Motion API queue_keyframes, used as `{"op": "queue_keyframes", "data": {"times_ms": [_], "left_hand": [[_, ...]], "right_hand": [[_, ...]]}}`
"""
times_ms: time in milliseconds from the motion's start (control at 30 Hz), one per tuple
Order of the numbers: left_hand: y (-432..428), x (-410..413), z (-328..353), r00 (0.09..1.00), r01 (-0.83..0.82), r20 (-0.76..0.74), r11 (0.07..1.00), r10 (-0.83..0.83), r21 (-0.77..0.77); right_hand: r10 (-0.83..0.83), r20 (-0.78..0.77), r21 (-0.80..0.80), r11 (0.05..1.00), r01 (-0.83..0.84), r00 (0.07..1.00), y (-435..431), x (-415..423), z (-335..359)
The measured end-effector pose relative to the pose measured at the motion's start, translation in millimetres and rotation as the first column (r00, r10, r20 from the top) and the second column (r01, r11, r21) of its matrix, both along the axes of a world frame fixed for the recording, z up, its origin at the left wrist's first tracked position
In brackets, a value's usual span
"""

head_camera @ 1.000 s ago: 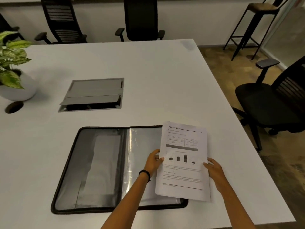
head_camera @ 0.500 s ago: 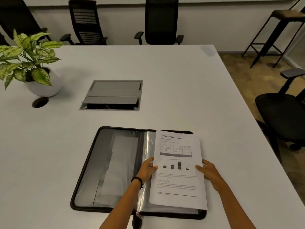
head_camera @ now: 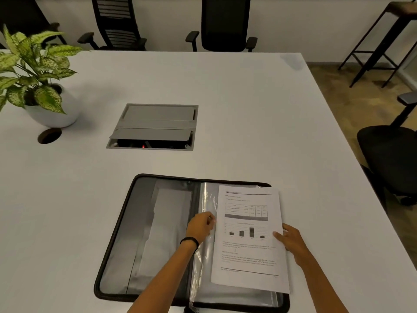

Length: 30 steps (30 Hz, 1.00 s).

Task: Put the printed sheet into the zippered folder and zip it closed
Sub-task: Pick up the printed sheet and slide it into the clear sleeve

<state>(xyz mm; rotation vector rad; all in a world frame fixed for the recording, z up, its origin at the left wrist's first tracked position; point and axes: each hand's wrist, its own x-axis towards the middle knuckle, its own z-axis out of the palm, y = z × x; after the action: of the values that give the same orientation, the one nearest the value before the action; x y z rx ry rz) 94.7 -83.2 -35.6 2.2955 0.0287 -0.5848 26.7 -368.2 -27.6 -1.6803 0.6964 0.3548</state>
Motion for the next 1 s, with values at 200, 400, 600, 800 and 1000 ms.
{"op": "queue_keyframes", "data": {"times_ms": [200,400,600,800,1000], "left_hand": [[-8.2,34.6,0.7,0.927,0.199,0.26,0.942,-0.27,0.271],[-6.4,67.2,-12.4,0.867,0.368,0.205,0.861,-0.454,0.351],[-2.2,72.3,-24.6,0.841,0.426,0.191,0.838,-0.505,0.34],[-1.9,69.4,-21.3,0.86,0.386,0.24,0.882,-0.45,0.27],[-2.5,80.0,-14.2,0.86,0.366,0.244,0.876,-0.447,0.315]], "right_hand": [[-0.028,-0.001,-0.088,0.996,0.028,1.0,-17.9,8.4,-3.2],[-0.044,-0.013,-0.081,0.996,0.043,0.999,-36.3,16.5,0.8],[-0.178,0.027,0.073,0.982,0.175,0.984,-49.6,22.2,7.4],[-0.408,0.119,0.146,0.909,0.391,0.905,-52.7,41.2,10.2],[-0.616,0.145,0.214,0.784,0.583,0.774,-44.5,73.0,23.6]]}}
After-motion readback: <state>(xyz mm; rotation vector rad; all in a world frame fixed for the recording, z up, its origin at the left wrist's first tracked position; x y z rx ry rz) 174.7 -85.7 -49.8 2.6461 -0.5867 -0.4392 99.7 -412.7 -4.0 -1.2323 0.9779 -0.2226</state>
